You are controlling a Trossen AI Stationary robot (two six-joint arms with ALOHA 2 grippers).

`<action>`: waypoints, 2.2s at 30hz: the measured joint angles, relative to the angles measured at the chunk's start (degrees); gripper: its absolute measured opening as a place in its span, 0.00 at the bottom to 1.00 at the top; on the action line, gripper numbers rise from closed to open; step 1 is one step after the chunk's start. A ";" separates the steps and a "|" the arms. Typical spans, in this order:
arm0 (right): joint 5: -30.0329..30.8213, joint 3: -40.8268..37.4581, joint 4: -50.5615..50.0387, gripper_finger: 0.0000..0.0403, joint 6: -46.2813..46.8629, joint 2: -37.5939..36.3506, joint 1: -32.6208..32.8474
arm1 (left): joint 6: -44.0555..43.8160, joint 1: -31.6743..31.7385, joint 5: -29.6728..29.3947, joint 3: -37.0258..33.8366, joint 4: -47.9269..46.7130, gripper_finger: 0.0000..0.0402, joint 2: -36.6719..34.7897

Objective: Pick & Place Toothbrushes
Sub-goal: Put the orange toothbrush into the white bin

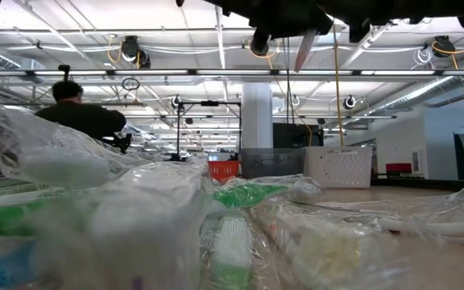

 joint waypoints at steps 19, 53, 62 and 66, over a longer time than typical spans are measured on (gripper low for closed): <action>4.81 0.00 -15.73 0.04 3.59 -10.49 -6.98 | 2.47 -0.02 -11.14 0.00 -13.75 0.52 -0.06; -9.31 13.55 -53.97 0.04 10.38 -8.77 -47.41 | 0.11 -0.04 -11.82 0.00 -18.82 0.54 -0.22; -15.17 20.66 -62.31 0.04 6.38 1.89 -55.55 | 0.02 -0.06 -11.81 0.00 -18.08 0.54 -0.22; -17.39 23.24 -63.48 0.04 4.43 5.52 -58.27 | -0.04 -0.06 -11.80 0.00 -17.93 0.54 -0.22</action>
